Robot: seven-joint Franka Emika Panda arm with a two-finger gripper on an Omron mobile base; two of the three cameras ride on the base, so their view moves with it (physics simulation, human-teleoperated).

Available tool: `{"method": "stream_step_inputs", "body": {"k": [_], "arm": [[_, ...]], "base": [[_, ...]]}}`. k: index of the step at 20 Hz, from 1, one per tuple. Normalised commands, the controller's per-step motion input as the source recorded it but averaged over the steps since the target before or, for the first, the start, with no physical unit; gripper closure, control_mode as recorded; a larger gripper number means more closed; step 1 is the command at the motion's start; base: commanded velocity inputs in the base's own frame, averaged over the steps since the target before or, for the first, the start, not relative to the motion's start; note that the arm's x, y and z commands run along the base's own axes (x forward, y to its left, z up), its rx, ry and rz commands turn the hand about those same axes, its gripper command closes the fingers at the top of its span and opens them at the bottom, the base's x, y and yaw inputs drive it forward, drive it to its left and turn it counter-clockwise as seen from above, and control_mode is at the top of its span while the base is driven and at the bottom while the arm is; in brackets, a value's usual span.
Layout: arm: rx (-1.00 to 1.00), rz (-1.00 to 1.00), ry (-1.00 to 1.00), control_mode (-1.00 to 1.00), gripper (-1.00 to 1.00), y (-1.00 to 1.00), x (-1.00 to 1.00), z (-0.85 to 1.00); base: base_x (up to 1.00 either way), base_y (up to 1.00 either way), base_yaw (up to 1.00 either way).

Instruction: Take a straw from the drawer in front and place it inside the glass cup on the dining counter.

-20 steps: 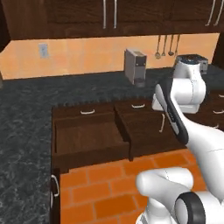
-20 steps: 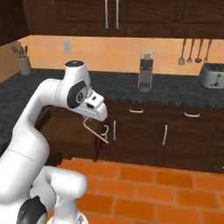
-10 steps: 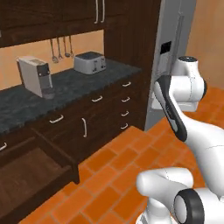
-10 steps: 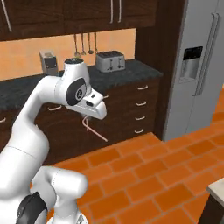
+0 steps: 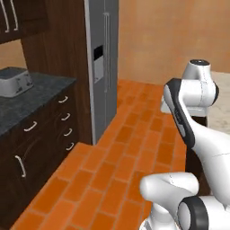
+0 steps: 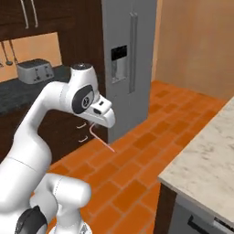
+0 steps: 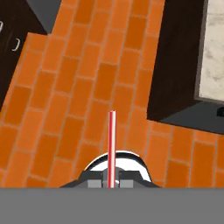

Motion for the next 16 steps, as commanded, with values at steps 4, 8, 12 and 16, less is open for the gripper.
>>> {"method": "stream_step_inputs", "body": {"k": [4, 8, 12, 16], "arm": [[0.00, 0.00, 0.00, 1.00, 1.00, 0.00, 0.00, 0.00], [0.00, 0.00, 0.00, 1.00, 1.00, 0.00, 0.00, 0.00], [0.00, 0.00, 0.00, 1.00, 1.00, 0.00, 0.00, 0.00], [0.00, 0.00, 0.00, 1.00, 1.00, 0.00, 0.00, 0.00]], "base": [[1.00, 0.30, -0.46], [0.99, 0.75, -0.50], [0.91, 0.82, -0.50], [0.95, 0.79, -0.50]]}}
